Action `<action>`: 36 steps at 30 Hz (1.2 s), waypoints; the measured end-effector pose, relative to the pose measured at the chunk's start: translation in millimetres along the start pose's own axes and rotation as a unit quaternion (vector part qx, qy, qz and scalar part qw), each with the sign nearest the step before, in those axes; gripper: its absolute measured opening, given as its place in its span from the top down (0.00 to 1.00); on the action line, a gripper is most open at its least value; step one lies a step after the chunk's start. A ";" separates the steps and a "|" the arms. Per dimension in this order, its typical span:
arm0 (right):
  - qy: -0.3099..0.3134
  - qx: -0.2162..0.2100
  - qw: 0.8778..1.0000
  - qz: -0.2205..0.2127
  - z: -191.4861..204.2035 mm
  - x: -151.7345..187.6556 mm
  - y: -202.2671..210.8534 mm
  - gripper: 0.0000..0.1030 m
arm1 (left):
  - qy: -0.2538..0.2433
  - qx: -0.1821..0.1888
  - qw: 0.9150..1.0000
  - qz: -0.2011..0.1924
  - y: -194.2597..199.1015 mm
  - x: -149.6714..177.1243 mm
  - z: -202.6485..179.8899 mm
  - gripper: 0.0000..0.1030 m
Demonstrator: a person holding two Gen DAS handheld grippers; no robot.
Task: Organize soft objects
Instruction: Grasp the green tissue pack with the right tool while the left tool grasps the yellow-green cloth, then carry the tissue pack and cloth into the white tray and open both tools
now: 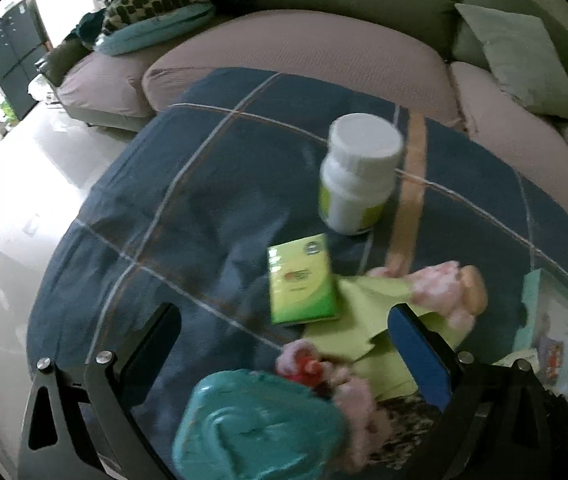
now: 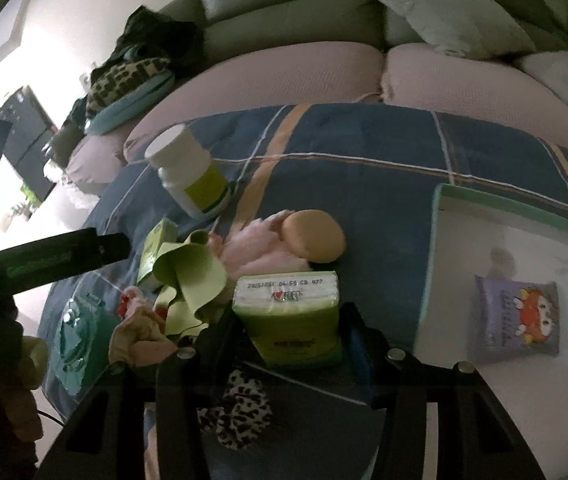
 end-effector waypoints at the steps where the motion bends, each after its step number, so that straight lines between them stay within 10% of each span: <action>1: -0.004 0.002 1.000 -0.002 -3.3 -1.2 2.0 0.49 | -0.002 0.004 1.000 -0.001 -0.3 -1.5 -3.3 0.00; 17: -0.065 0.021 0.996 -0.050 -50.5 -15.2 47.8 0.49 | -0.035 0.054 0.997 0.047 -33.9 1.7 -55.4 0.61; 36: -0.084 0.020 0.995 -0.050 -62.8 -14.6 51.9 0.49 | 0.012 0.058 0.997 0.048 -46.9 4.4 -40.1 0.87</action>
Point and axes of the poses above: each gripper's, at about its wrist camera, not at the fingertips, and y roughly against the way its jaws point, z to its left, x to its underside, the point moved 1 cm from there along -y, roughly the way its jaws point, and after that the axes turned 8 degrees about -z, right-handed, at the moved point
